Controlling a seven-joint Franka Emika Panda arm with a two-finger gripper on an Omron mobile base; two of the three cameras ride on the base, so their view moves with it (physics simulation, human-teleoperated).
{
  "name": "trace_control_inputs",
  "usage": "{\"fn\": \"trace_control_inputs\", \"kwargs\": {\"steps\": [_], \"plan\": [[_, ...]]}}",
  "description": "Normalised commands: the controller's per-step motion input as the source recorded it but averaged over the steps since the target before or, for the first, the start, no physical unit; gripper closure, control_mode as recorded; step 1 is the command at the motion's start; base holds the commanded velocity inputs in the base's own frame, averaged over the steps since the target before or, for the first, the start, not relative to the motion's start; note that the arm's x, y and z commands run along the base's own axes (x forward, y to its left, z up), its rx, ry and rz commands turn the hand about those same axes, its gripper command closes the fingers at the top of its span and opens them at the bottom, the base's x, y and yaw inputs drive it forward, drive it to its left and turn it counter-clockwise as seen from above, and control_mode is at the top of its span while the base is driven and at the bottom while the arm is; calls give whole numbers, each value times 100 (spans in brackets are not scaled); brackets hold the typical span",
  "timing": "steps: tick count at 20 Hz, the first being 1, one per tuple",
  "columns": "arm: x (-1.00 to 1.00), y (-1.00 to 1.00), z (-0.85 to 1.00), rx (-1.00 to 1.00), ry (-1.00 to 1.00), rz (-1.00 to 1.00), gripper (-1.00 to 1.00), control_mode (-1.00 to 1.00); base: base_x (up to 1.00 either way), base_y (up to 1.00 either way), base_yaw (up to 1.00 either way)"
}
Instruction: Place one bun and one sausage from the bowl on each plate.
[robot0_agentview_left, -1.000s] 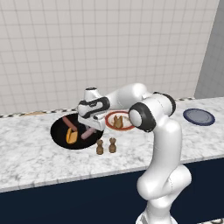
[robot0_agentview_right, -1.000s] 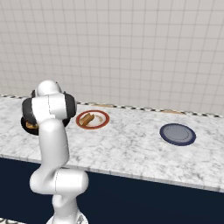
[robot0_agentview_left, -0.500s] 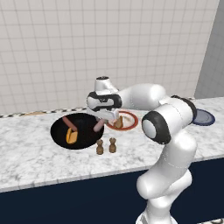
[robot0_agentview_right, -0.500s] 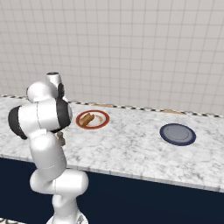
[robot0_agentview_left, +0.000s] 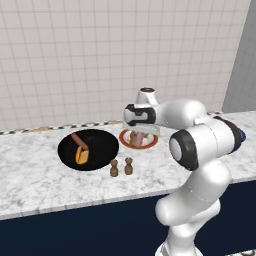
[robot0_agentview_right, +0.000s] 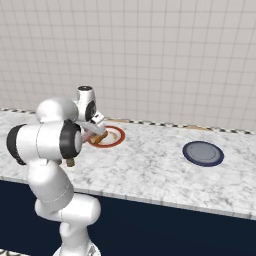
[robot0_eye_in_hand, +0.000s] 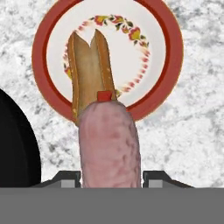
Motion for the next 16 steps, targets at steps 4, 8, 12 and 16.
{"fn": "trace_control_inputs", "kwargs": {"steps": [4, 8, 12, 16], "plan": [[61, -66, 0, 2, 2, 19, 100, -100, 0, 0, 0], [55, -28, -1, 0, 9, 4, 100, -100, 0, 0, 0], [33, -6, -18, 0, 10, 2, 100, -100, 0, 0, 0], [45, -9, -19, 0, 7, 2, 100, -100, 0, 0, 0]]}}
